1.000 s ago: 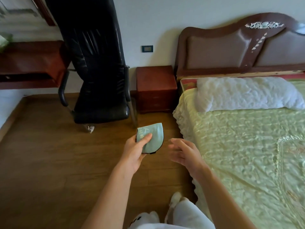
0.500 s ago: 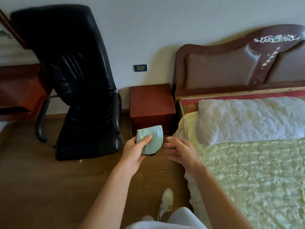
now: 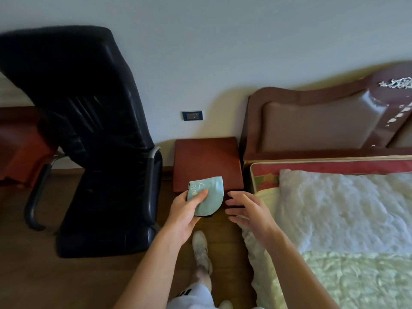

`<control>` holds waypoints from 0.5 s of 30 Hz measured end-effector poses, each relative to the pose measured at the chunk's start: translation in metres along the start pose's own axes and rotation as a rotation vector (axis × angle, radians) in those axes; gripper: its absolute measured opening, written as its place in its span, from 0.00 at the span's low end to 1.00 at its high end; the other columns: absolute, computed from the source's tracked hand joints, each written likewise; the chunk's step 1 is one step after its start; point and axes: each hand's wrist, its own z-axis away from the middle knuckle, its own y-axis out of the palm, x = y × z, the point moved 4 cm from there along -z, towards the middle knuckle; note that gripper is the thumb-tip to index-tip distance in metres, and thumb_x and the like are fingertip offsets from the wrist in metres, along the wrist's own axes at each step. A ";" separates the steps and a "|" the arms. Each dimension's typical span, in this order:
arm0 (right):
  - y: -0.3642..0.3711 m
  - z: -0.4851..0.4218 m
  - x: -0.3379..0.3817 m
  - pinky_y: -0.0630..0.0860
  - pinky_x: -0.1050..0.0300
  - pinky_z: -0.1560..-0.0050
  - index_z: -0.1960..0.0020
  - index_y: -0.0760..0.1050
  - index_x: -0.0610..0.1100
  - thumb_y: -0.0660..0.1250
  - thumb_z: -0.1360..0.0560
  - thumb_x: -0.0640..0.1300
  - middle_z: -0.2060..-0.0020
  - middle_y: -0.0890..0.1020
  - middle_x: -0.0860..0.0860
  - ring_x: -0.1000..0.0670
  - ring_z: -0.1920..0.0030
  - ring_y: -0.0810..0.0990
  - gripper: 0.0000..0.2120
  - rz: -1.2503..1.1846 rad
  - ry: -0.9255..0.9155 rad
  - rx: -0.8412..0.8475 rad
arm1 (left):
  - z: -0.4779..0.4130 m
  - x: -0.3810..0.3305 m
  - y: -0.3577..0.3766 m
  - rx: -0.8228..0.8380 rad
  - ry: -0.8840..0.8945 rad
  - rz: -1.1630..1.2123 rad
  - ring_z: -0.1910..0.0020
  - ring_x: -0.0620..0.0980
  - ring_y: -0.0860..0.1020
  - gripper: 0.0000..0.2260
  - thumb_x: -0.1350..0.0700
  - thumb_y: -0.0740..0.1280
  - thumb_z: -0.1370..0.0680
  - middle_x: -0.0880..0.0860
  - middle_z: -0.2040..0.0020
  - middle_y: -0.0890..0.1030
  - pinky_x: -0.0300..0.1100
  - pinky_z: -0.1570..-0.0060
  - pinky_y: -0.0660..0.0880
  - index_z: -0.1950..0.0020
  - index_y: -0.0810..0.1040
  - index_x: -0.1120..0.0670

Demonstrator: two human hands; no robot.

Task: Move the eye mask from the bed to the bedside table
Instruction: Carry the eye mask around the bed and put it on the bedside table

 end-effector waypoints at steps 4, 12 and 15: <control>0.004 -0.062 0.025 0.84 0.51 0.49 0.42 0.82 0.47 0.70 0.23 0.52 0.48 0.86 0.45 0.45 0.50 0.86 0.13 0.012 0.029 -0.020 | -0.062 -0.028 0.008 0.003 -0.009 0.011 0.48 0.52 0.84 0.09 0.59 0.72 0.25 0.54 0.48 0.86 0.45 0.52 0.81 0.45 0.81 0.54; 0.028 -0.191 0.092 0.84 0.51 0.49 0.43 0.81 0.45 0.70 0.23 0.51 0.49 0.86 0.44 0.44 0.50 0.86 0.13 0.085 0.068 -0.081 | -0.200 -0.102 0.021 0.021 -0.027 0.030 0.45 0.54 0.83 0.14 0.58 0.72 0.25 0.56 0.45 0.85 0.44 0.54 0.81 0.40 0.80 0.56; 0.031 -0.225 0.108 0.84 0.51 0.49 0.43 0.80 0.46 0.70 0.23 0.51 0.49 0.86 0.46 0.46 0.52 0.86 0.13 0.158 0.048 -0.099 | -0.236 -0.123 0.027 0.014 -0.037 0.026 0.46 0.54 0.83 0.13 0.58 0.72 0.25 0.57 0.45 0.85 0.44 0.54 0.81 0.40 0.80 0.57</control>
